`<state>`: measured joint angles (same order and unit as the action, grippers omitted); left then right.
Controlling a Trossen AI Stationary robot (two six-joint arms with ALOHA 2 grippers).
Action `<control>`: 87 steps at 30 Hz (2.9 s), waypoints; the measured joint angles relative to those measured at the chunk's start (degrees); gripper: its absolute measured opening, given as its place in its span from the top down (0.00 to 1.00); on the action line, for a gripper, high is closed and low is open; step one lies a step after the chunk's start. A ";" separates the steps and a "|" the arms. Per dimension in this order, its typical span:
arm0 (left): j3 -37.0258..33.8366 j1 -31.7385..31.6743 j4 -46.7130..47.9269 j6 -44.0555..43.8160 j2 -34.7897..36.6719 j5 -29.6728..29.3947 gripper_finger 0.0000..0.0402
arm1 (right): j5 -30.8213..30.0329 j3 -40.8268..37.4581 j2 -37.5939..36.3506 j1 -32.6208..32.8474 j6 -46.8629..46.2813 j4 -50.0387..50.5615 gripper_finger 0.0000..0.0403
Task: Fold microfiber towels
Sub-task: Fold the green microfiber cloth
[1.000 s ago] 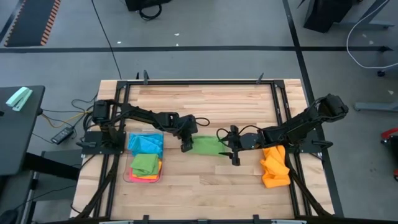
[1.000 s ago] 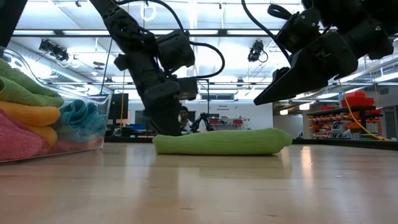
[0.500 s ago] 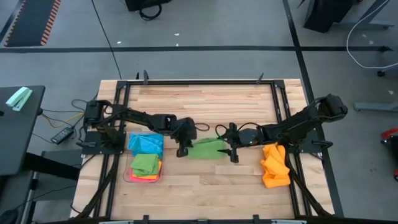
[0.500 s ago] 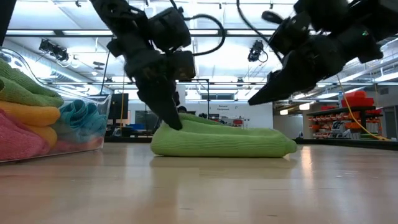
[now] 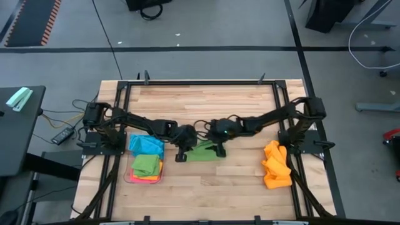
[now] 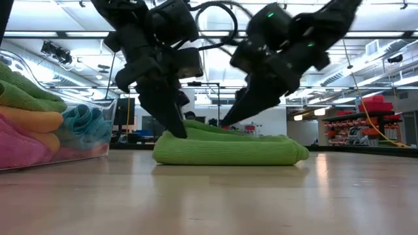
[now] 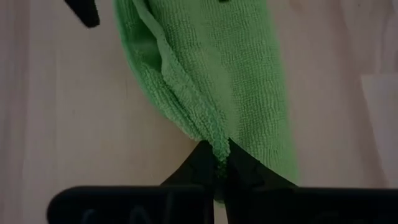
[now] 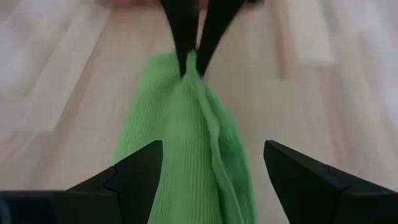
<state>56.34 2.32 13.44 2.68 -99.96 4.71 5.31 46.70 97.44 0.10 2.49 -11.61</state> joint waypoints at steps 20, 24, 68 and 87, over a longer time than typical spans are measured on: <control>0.02 2.09 0.27 1.13 1.46 -6.45 0.94 | 7.53 10.37 14.31 -3.57 2.26 7.57 0.40; 0.02 2.02 0.51 -1.33 1.46 -6.58 0.91 | 7.25 10.36 14.33 -3.61 2.19 7.34 0.57; -11.13 5.47 -23.31 -7.31 9.27 -6.45 0.48 | 18.93 9.99 -12.81 -1.12 9.22 25.75 0.94; -4.27 5.36 -45.39 2.93 11.19 -11.54 0.35 | -3.11 10.14 -33.66 7.86 1.55 29.87 0.94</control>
<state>52.07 7.68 -31.95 5.61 -88.78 -6.83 2.19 56.84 63.78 7.96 4.04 18.25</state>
